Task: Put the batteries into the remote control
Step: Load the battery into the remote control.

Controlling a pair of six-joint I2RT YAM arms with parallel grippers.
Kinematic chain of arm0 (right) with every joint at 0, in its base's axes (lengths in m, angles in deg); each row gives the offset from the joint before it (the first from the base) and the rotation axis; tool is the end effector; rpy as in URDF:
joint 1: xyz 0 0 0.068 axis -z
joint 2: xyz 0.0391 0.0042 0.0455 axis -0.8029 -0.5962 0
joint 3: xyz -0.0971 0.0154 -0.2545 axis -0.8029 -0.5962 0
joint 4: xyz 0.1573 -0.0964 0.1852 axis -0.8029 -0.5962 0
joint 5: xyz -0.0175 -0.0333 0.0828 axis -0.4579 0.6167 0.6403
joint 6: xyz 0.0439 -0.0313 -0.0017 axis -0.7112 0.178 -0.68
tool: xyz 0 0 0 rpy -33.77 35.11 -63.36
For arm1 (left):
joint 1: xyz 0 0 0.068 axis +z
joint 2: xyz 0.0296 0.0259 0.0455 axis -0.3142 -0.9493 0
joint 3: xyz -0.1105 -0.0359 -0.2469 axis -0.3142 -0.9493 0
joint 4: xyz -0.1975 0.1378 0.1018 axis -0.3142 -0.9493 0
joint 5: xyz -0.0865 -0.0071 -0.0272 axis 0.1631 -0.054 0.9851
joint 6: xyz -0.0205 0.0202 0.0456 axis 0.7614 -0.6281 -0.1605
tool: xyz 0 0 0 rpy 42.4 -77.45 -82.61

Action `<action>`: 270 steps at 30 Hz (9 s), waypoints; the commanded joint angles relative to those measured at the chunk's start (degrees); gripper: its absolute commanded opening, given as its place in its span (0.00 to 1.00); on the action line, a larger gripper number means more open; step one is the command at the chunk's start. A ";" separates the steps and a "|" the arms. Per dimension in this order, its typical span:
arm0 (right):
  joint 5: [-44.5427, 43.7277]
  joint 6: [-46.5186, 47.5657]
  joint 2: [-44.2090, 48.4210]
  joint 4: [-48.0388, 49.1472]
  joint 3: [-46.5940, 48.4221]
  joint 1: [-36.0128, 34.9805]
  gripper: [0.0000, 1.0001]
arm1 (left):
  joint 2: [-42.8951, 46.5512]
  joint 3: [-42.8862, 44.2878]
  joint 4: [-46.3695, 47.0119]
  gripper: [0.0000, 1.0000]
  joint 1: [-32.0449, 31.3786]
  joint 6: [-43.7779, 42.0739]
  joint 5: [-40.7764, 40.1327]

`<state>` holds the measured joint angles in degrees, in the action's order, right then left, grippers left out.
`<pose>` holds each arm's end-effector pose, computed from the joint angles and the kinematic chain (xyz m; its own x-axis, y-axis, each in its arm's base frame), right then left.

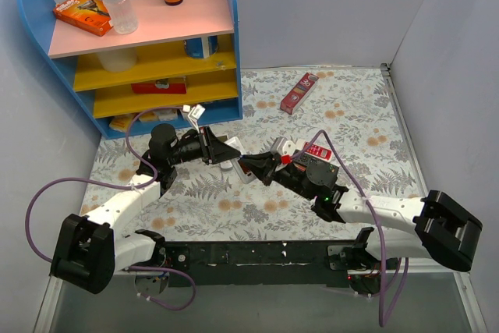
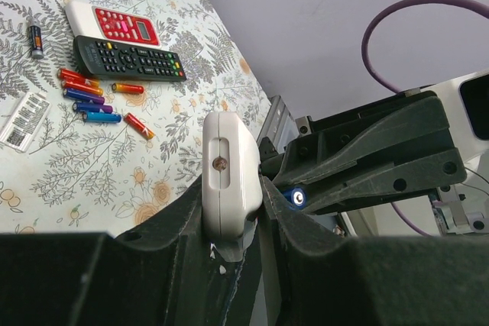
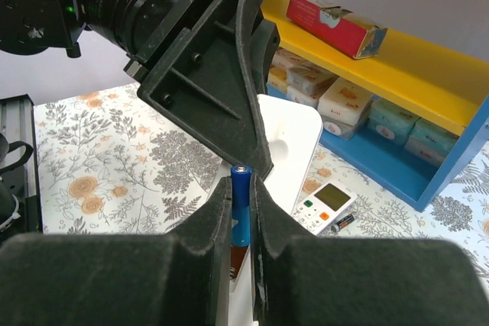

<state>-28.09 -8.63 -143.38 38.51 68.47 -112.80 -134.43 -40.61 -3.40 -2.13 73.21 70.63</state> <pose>0.1297 0.2189 0.2687 0.1296 0.2000 -0.9712 -0.8561 0.5168 -0.0078 0.2191 -0.1107 0.2577 -0.9410 -0.3370 0.0293 -0.0590 0.0784 -0.9952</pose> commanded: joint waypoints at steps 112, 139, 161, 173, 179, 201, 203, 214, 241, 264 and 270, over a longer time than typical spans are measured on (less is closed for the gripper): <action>-18.34 4.72 -11.25 -4.40 5.82 -0.98 0.04 | 1.38 3.81 -12.93 0.00 -0.03 -7.54 -7.52; -21.94 1.47 -16.61 -2.38 7.32 -2.13 0.04 | 2.96 4.43 -15.93 0.00 -0.56 -8.42 -11.22; -22.47 2.87 -18.20 3.07 0.38 -2.13 0.07 | 3.23 3.90 -12.85 0.00 -0.38 -6.30 -7.53; -23.17 3.84 -19.16 1.23 2.40 -2.13 0.18 | 2.87 4.16 -12.85 0.00 -0.30 -7.36 -6.30; -23.17 4.01 -19.16 0.17 3.71 -2.13 0.25 | 2.70 4.16 -12.76 0.00 -0.38 -7.18 -6.03; -25.81 3.22 -18.46 -3.43 6.00 -2.13 0.30 | 1.99 3.98 -12.85 0.00 -0.30 -6.66 -6.21; -25.98 2.96 -18.37 -3.69 6.18 -2.13 0.32 | 1.99 4.07 -12.93 0.00 -0.30 -6.74 -6.47; -25.81 1.03 -16.70 -5.01 6.35 -2.21 0.40 | 1.99 4.42 -14.16 0.00 -0.30 -7.45 -6.91; -16.23 -1.70 -10.90 -15.91 11.36 -2.13 0.55 | 0.24 4.78 -15.92 0.00 -0.30 -7.27 -8.31; -12.80 -7.59 -7.39 -25.23 15.41 -2.13 0.59 | -0.99 4.86 -17.42 0.00 -0.30 -7.53 -10.52; -13.77 -7.59 -6.51 -26.98 15.76 -2.13 0.59 | -0.73 4.51 -15.84 0.00 -0.38 -7.54 -8.76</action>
<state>-42.29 -15.08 -152.32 11.63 81.26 -114.90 -135.56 -37.77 -21.59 -2.16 65.89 59.97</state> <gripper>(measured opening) 0.589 0.249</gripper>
